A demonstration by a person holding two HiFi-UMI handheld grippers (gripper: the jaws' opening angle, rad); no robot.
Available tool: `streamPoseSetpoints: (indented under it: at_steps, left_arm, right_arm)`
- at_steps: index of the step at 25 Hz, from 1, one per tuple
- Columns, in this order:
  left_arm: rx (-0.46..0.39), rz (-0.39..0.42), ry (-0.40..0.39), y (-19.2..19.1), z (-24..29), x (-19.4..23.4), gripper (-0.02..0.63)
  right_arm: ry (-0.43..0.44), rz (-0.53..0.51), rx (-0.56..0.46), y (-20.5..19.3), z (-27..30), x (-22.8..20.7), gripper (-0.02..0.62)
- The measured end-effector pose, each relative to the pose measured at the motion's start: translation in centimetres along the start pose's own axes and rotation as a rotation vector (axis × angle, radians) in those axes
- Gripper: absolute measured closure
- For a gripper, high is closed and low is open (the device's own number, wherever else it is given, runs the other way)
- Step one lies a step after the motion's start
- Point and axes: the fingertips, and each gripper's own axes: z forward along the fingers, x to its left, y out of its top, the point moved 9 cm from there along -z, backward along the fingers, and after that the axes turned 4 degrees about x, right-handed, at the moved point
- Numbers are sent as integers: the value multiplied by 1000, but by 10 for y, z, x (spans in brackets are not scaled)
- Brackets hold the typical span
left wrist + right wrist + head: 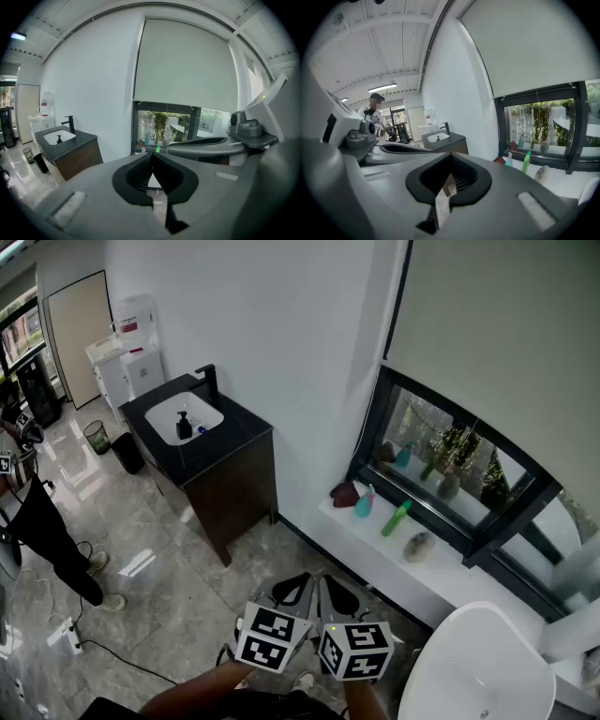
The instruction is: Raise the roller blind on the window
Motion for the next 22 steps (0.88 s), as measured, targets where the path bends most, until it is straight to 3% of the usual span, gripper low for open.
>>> streamPoseSetpoints:
  at_steps: [12,22]
  left_arm:
    - [14,6,21,9,37,-24,603]
    - [10,20,53,39,80,-39,603]
  right_arm:
    - [0,16,-10,0,-1,-46,592]
    - [32,7,-18,18,12,-96,592]
